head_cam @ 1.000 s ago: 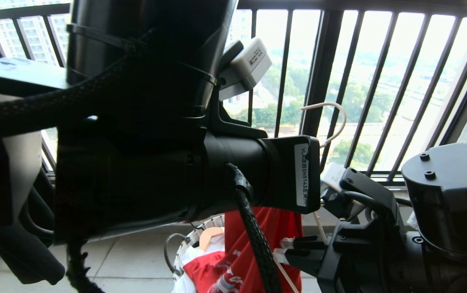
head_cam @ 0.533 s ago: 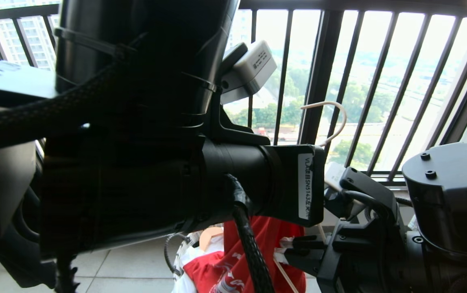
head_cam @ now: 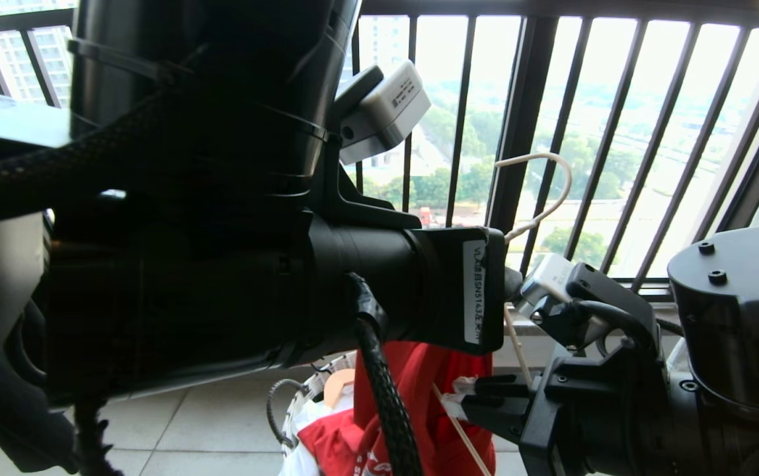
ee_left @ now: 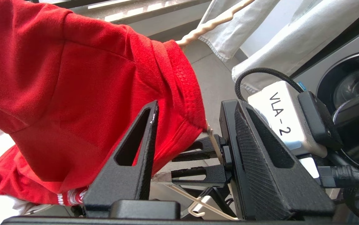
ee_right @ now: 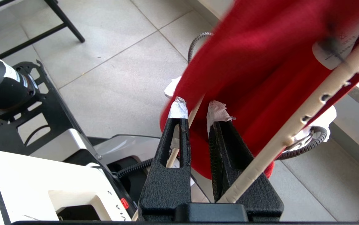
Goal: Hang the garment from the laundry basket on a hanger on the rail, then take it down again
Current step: Hang the clothes on the clothes rack
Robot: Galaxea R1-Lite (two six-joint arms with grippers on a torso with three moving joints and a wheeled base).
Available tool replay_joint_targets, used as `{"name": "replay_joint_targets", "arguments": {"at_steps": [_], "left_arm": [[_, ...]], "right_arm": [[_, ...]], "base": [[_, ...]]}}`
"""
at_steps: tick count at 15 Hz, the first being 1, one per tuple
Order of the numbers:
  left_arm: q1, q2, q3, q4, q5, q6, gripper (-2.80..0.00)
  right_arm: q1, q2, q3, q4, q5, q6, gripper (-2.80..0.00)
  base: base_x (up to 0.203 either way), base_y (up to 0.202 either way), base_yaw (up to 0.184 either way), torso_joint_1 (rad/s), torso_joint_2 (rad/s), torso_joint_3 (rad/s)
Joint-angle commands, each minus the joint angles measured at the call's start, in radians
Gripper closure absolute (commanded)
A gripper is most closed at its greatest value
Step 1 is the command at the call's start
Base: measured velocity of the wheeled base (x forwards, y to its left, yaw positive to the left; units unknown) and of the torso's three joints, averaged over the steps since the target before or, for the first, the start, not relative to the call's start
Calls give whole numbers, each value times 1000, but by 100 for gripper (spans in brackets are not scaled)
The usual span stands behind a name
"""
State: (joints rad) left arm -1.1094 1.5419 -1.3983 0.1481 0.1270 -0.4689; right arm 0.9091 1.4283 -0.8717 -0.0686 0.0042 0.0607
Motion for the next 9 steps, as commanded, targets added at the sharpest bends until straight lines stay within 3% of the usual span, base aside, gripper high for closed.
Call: {"name": "replay_joint_targets", "arguments": {"at_steps": [1, 6, 9], "left_arm": [[-1, -14, -1, -2, -4, -4, -280], [-24, -43, 2, -1, -4, 0, -280], [-13, -121, 1, 8, -2, 60, -280]], "right_arm": [[1, 6, 11, -14, 2, 2, 0], [1, 12, 51, -113, 3, 0, 0], [-1, 14, 56, -119, 3, 1, 0]], "base": [[0, 0, 0, 0, 0, 0], [0, 0, 0, 0, 0, 0], [0, 0, 0, 0, 0, 0]]}}
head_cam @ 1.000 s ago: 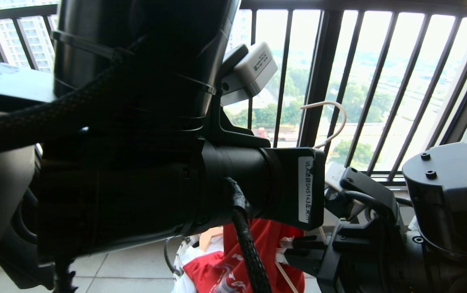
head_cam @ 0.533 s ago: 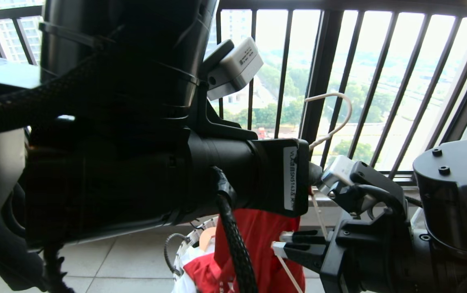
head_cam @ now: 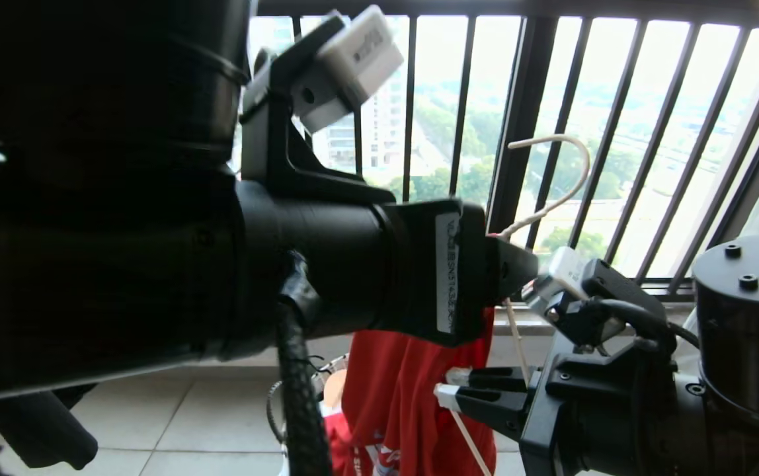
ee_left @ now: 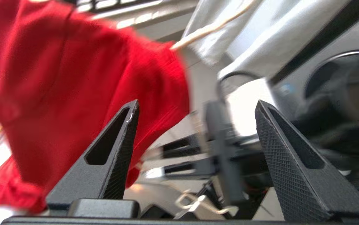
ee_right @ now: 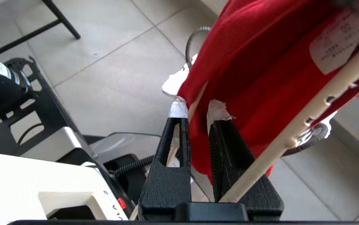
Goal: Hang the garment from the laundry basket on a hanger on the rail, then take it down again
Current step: Hang the clothes on the clothes rack
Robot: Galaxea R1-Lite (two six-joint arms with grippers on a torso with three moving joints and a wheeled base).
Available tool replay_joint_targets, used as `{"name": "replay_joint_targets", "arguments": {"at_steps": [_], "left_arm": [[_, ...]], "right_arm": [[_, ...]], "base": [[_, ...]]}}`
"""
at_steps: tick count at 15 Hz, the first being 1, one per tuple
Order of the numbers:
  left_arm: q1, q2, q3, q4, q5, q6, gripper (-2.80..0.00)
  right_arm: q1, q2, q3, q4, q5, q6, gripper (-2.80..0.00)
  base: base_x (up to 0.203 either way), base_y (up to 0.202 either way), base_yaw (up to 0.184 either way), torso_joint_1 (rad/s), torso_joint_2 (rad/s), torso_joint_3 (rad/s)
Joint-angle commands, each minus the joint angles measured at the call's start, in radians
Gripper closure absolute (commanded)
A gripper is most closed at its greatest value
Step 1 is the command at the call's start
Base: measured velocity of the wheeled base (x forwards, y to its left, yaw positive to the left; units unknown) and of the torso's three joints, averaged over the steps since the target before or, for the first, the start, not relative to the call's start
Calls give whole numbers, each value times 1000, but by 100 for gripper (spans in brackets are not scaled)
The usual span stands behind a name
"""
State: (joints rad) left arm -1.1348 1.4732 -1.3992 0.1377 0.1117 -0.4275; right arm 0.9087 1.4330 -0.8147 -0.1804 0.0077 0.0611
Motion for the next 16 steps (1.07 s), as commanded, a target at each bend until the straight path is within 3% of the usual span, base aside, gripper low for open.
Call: {"name": "replay_joint_targets", "arguments": {"at_steps": [1, 3, 4, 5, 11, 16], "left_arm": [[48, -72, 0, 20, 14, 40, -280], [135, -95, -33, 38, 13, 60, -280], [171, -106, -72, 103, 13, 64, -280], [198, -113, -105, 169, 12, 67, 0], [220, -109, -126, 216, 10, 81, 0], [298, -87, -130, 240, 2, 131, 0]], "right_arm": [[1, 9, -1, -8, 0, 0, 0], [-2, 14, -1, -8, 0, 0, 0], [-2, 14, -1, -8, 0, 0, 0], [-2, 14, -1, -8, 0, 0, 0], [-4, 14, 2, -28, 0, 0, 0], [-7, 6, 2, -29, 0, 0, 0]], "base": [[0, 0, 0, 0, 0, 0], [0, 0, 0, 0, 0, 0], [0, 0, 0, 0, 0, 0], [0, 0, 0, 0, 0, 0], [0, 0, 0, 0, 0, 0], [0, 0, 0, 0, 0, 0]]}}
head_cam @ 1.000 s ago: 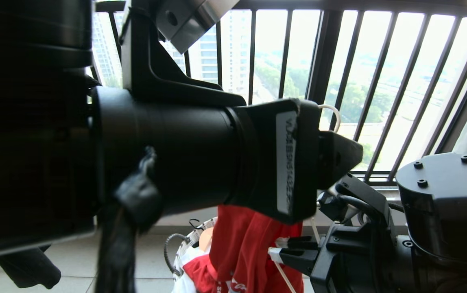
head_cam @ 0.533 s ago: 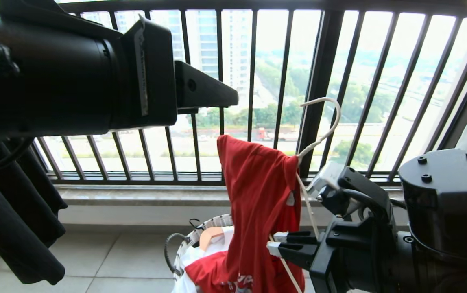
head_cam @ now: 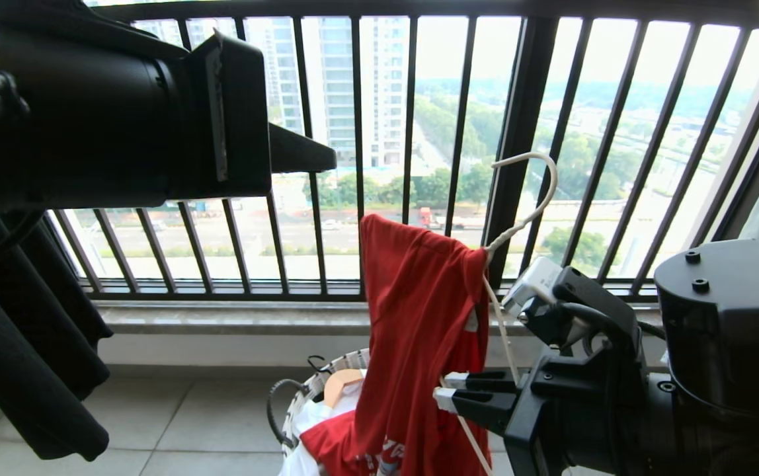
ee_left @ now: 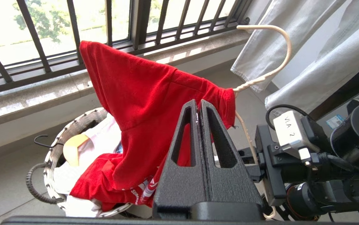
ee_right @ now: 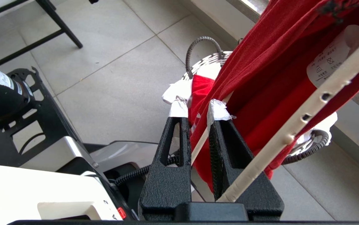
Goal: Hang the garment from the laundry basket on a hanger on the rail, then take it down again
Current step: Hang the clothes on the clothes rack
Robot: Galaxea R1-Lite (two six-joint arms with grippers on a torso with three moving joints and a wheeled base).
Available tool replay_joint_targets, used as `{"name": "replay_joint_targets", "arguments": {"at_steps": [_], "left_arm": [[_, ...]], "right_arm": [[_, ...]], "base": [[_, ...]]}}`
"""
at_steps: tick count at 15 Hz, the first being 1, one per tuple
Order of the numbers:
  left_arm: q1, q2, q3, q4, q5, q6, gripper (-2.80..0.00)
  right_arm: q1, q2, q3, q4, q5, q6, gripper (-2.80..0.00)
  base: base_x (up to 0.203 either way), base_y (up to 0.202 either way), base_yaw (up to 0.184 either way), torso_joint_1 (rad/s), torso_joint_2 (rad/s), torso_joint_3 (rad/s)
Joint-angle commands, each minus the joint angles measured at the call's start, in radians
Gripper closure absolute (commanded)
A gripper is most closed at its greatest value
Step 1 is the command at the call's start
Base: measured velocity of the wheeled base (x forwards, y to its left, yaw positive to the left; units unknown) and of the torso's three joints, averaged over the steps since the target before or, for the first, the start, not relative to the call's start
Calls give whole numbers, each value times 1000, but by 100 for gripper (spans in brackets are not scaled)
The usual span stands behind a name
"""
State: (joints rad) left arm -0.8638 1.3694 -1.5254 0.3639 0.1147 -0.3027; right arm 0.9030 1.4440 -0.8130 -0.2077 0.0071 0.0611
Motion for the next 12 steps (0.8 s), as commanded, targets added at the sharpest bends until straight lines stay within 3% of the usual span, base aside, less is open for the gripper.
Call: {"name": "replay_joint_targets", "arguments": {"at_steps": [1, 3, 7, 9, 10, 12], "left_arm": [[56, 22, -7, 31, -36, 22, 0], [124, 28, -10, 41, -146, 34, 0], [220, 43, -3, 44, -291, 70, 0], [284, 42, -7, 61, -410, 82, 0], [318, 53, -16, 68, -477, 96, 0], [363, 117, -52, 77, -523, 116, 0]], "right_arm": [[-1, -4, 0, -2, 1, 0, 0], [-1, -5, 0, -2, 1, 0, 0], [-1, -15, -11, -2, 0, -1, 0], [-5, -22, -11, -2, 7, -3, 0], [-19, -23, -11, -2, 29, -4, 0], [-57, -14, -26, -2, 80, -20, 0]], "base": [[0, 0, 0, 0, 0, 0], [0, 0, 0, 0, 0, 0], [0, 0, 0, 0, 0, 0], [0, 0, 0, 0, 0, 0], [0, 0, 0, 0, 0, 0], [0, 0, 0, 0, 0, 0]]}}
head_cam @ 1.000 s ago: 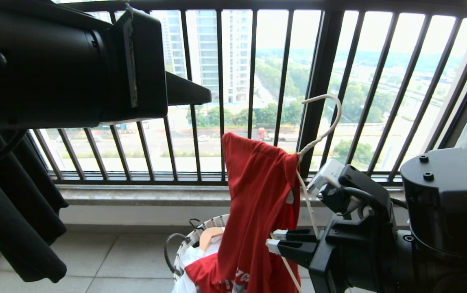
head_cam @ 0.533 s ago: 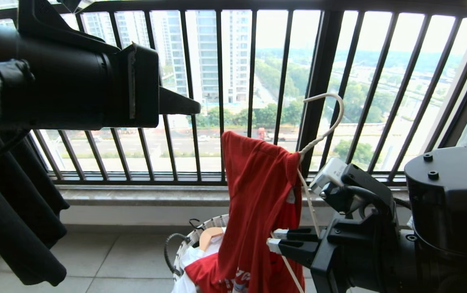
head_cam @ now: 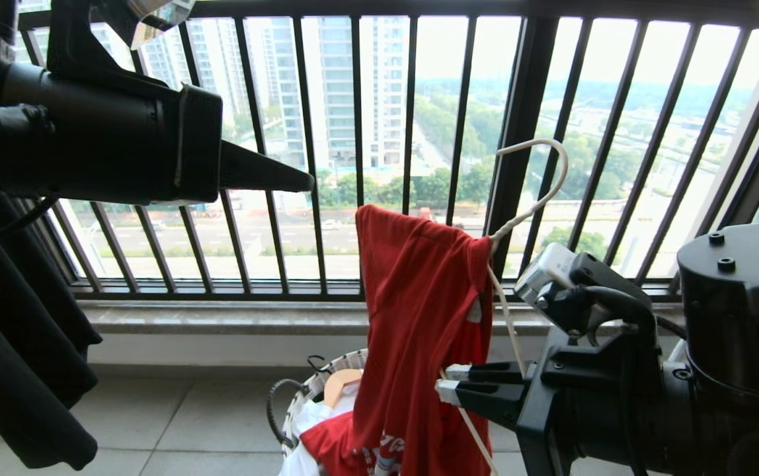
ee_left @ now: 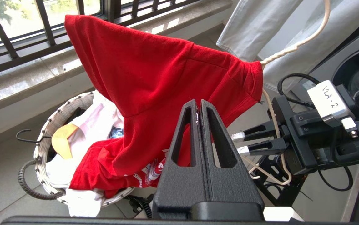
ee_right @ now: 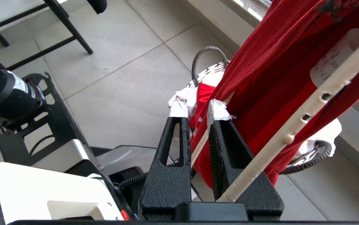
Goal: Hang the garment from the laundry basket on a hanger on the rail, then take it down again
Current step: Hang the clothes on the clothes rack
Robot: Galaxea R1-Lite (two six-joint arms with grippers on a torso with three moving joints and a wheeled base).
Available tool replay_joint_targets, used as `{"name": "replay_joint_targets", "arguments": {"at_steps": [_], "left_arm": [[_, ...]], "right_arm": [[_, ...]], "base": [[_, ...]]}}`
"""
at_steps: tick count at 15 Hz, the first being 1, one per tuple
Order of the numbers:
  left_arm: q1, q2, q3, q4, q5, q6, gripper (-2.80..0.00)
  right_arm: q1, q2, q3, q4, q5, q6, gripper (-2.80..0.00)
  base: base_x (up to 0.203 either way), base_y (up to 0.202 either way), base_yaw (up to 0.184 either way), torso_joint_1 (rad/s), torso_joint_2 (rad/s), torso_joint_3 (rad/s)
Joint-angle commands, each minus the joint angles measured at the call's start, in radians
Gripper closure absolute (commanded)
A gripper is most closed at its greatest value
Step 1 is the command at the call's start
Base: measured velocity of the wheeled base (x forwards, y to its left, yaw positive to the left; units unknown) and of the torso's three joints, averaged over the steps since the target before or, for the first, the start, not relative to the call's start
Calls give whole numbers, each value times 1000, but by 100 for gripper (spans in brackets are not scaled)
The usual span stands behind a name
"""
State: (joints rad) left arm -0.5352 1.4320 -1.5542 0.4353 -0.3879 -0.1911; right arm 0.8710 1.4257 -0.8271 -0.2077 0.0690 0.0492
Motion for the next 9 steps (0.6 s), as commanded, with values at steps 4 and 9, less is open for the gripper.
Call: {"name": "replay_joint_targets", "arguments": {"at_steps": [4, 9], "left_arm": [[136, 133, -106, 51, -55, 47, 0], [179, 147, -155, 145, -137, 95, 0]], "right_arm": [[-68, 72, -99, -1, 119, -74, 0], [-129, 123, -153, 8, 302, -121, 0]], "base": [[0, 0, 0, 0, 0, 0], [0, 0, 0, 0, 0, 0]]}}
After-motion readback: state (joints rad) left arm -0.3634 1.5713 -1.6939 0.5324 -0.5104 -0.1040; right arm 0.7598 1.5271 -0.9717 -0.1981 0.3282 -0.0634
